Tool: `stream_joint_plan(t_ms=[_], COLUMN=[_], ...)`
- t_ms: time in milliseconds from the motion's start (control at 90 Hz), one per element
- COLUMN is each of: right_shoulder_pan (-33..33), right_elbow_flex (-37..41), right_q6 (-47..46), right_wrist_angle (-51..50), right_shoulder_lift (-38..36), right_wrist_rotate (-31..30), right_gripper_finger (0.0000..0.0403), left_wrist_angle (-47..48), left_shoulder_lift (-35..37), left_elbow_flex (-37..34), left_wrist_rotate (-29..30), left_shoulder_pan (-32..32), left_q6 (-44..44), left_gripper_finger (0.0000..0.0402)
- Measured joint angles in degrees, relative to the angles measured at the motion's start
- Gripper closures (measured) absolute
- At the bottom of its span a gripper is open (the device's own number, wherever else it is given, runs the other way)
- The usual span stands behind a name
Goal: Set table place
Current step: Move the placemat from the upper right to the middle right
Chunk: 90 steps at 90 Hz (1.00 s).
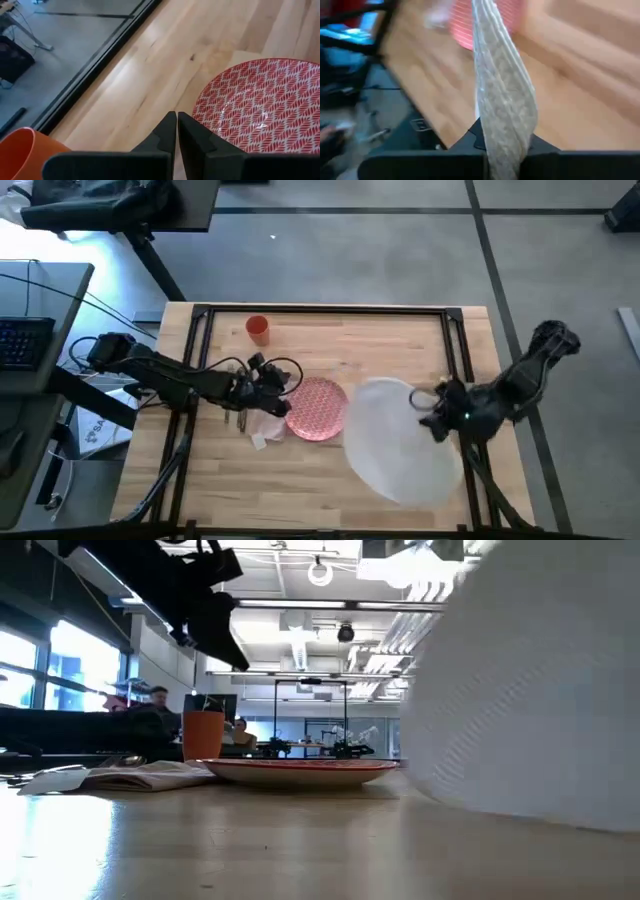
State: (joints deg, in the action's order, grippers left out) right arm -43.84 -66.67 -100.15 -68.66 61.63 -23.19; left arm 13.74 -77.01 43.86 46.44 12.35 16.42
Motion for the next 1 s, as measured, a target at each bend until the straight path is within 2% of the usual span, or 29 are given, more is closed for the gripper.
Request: stream_joint_plan(t_ms=[100, 244, 456, 567, 700, 1000], right_shoulder_pan=[-1.83, -1.77, 3.18, 8.46, 16.53, 33.99], right_elbow_flex=[0.00, 0.00, 0.15, 4.08, 13.03, 30.06], right_q6=[-6.52, -9.31, -5.19, -0.92, 5.95, 22.44], right_wrist_angle=[-2.08, -5.49, -8.62, -7.45, -0.25, 23.30], right_shoulder_lift=[3.82, 8.59, 9.25, 6.98, 3.56, 1.54], right_wrist_rotate=[4.78, 9.38, 10.32, 14.91, 21.91, 28.17], right_gripper_finger=[0.0403, 0.0403, 0.0403, 0.0403, 0.0403, 0.0403], left_wrist_angle=[0.01, 0.00, 0.00, 0.04, 0.10, 0.16], left_shoulder_lift=[0.00, 0.00, 0.00, 0.00, -0.02, -0.02], left_elbow_flex=[0.00, 0.00, 0.00, 0.00, 0.00, 0.00], left_wrist_rotate=[0.23, 0.63, 0.70, 0.92, 2.93, 4.37], left_shoulder_pan=[0.39, 0.53, 1.36, 2.01, 3.04, 4.27], left_q6=[-0.01, -0.04, -2.15, -2.18, -2.13, -2.11], left_gripper_finger=[0.0402, 0.0402, 0.0402, 0.0402, 0.0402, 0.0402])
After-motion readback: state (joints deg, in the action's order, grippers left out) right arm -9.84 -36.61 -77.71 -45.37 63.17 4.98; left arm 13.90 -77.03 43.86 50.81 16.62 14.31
